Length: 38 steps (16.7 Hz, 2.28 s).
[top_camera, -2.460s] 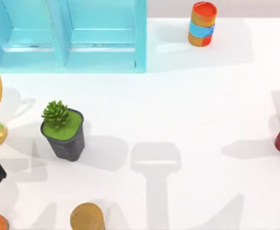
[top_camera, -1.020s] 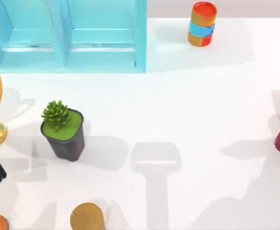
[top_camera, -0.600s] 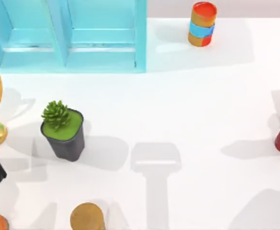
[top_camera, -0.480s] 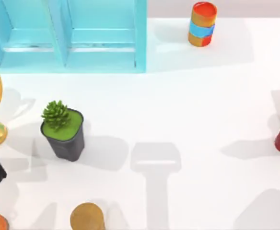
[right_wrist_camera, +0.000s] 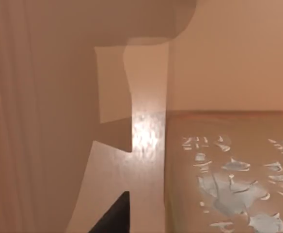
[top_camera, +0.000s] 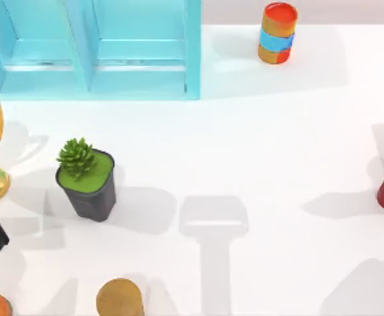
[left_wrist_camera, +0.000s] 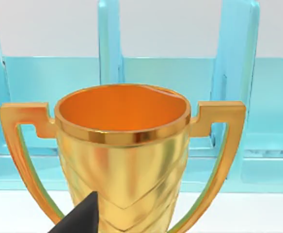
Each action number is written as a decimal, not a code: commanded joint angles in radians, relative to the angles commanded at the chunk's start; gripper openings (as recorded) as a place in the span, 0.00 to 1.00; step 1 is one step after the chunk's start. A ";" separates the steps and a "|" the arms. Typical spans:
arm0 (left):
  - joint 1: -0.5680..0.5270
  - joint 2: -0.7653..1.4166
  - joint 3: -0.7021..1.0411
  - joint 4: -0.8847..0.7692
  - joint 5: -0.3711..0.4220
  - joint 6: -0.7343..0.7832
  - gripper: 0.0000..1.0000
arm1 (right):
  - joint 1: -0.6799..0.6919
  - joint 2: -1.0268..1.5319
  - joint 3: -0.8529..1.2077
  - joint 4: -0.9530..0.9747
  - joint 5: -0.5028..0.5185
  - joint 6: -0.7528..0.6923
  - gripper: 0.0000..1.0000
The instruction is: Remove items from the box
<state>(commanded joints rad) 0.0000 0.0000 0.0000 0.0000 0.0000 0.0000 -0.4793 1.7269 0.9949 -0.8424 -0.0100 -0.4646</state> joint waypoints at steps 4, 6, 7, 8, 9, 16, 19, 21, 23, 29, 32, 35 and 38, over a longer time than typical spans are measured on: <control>0.000 0.000 0.000 0.000 0.000 0.000 1.00 | 0.000 0.000 0.000 0.000 0.000 0.000 0.32; 0.000 0.000 0.000 0.000 0.000 0.000 1.00 | 0.000 0.000 0.000 0.000 0.000 0.000 0.17; 0.000 0.000 0.000 0.000 0.000 0.000 1.00 | 0.000 0.000 0.000 0.000 0.000 0.000 0.10; 0.000 0.000 0.000 0.000 0.000 0.000 1.00 | 0.000 0.000 0.000 0.000 0.000 0.000 0.02; 0.000 0.000 0.000 0.000 0.000 0.000 1.00 | 0.000 0.000 0.000 0.000 0.000 0.000 0.00; 0.000 0.000 0.000 0.000 0.000 0.000 1.00 | 0.000 0.000 0.000 0.000 0.000 0.000 0.00; 0.000 0.000 0.000 0.000 0.000 0.000 1.00 | -0.002 -0.002 0.014 -0.016 0.001 0.000 0.00; 0.000 0.000 0.000 0.000 0.000 0.000 1.00 | -0.004 -0.009 0.061 -0.072 0.001 -0.001 0.00; 0.000 0.000 0.000 0.000 0.000 0.000 1.00 | -0.005 -0.026 0.133 -0.167 0.000 -0.004 0.00; 0.000 0.000 0.000 0.000 0.000 0.000 1.00 | -0.006 -0.098 0.365 -0.470 0.000 -0.008 0.00; 0.000 0.000 0.000 0.000 0.000 0.000 1.00 | -0.006 -0.115 0.409 -0.522 0.000 -0.006 0.00; 0.000 0.000 0.000 0.000 0.000 0.000 1.00 | -0.004 -0.111 0.406 -0.519 0.000 -0.005 0.00; 0.000 0.000 0.000 0.000 0.000 0.000 1.00 | 0.032 -0.074 0.443 -0.519 0.001 0.032 0.00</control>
<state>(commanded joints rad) 0.0000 0.0000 0.0000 0.0000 0.0000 0.0000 -0.4473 1.6525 1.4383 -1.3616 -0.0086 -0.4325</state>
